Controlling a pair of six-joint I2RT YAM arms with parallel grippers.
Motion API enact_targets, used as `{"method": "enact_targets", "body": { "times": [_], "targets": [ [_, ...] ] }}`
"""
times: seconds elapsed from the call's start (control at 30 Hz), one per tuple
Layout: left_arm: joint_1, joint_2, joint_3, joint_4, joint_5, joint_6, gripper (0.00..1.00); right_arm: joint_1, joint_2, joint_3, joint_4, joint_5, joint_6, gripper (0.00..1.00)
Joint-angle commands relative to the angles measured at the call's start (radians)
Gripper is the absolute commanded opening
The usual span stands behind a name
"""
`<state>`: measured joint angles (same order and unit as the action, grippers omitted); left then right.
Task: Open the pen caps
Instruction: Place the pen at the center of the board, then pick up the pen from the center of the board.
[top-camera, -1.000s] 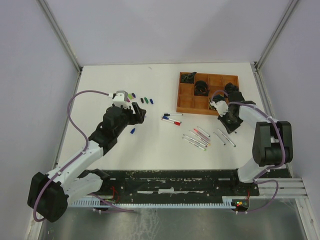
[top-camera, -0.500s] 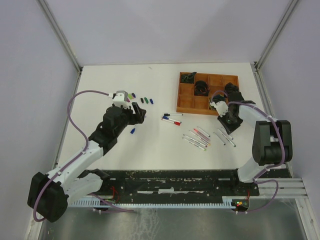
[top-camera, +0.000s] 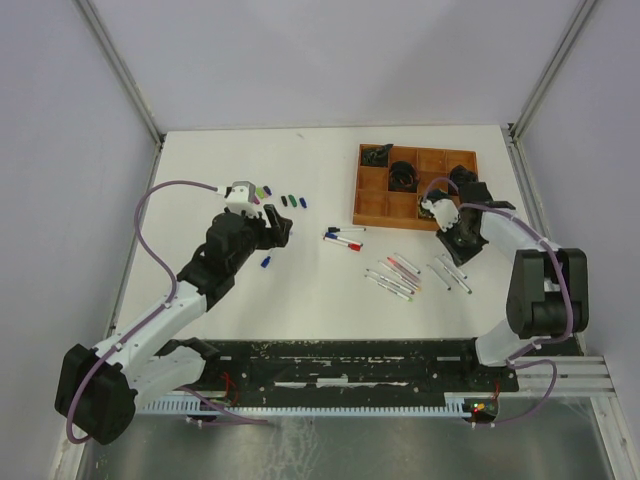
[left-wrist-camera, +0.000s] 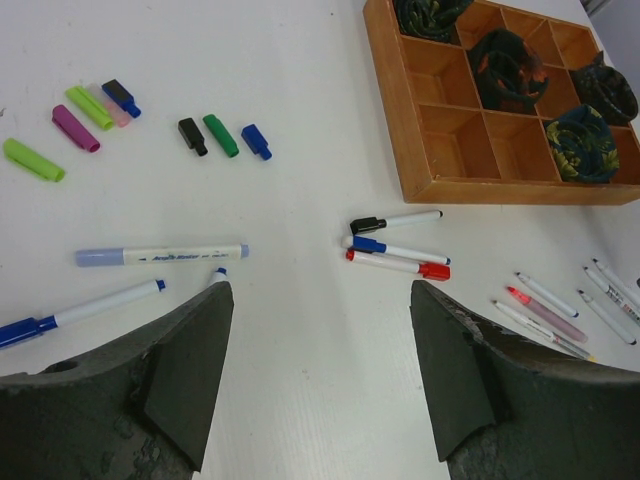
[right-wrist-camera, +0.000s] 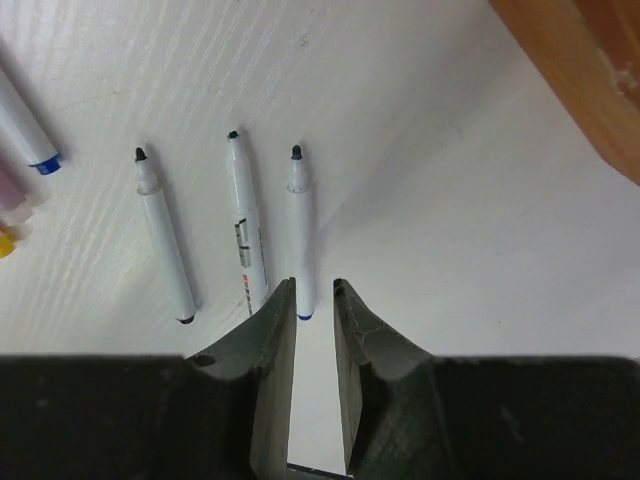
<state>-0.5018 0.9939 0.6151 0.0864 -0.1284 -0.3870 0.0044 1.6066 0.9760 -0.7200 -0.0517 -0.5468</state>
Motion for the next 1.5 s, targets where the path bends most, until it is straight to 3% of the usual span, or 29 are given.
{"method": "enact_targets", "body": {
  "times": [0.0,0.2,0.3,0.53,0.7,0.83,0.93,1.1,1.23,1.47],
  "targets": [
    [-0.003,-0.031,-0.010,0.071,-0.006,0.047,0.80,-0.003,-0.134,0.018,-0.008,-0.060,0.011,0.29],
    [-0.003,-0.064,-0.026,0.076,-0.039,0.019,0.92,-0.004,-0.330,-0.011,-0.029,-0.236,0.003,0.29],
    [-0.003,-0.067,-0.038,0.095,-0.064,-0.071,1.00,-0.003,-0.434,-0.023,-0.034,-0.369,0.000,0.29],
    [-0.002,-0.070,-0.095,0.180,0.130,-0.261,0.98,-0.001,-0.593,-0.010,-0.030,-0.657,0.069,0.39],
    [-0.008,-0.051,-0.092,0.155,0.195,-0.391,0.91,0.000,-0.571,0.121,-0.101,-0.856,0.151,0.42],
    [-0.047,-0.030,-0.003,-0.057,0.041,-0.315,0.90,0.000,-0.567,0.066,-0.066,-0.898,0.136,0.43],
    [-0.055,0.034,0.127,-0.219,-0.030,-0.189,0.88,0.000,-0.573,0.036,-0.094,-0.801,0.080,0.43],
    [-0.056,0.241,0.411,-0.586,-0.115,0.012,0.84,0.000,-0.593,0.044,-0.111,-0.843,0.086,0.43],
    [-0.051,0.419,0.563,-0.738,-0.227,0.121,0.87,0.000,-0.621,0.026,-0.089,-0.818,0.094,0.43],
    [-0.041,0.743,0.833,-0.971,-0.238,0.247,0.83,0.000,-0.618,0.020,-0.089,-0.794,0.093,0.43]
  ]
}}
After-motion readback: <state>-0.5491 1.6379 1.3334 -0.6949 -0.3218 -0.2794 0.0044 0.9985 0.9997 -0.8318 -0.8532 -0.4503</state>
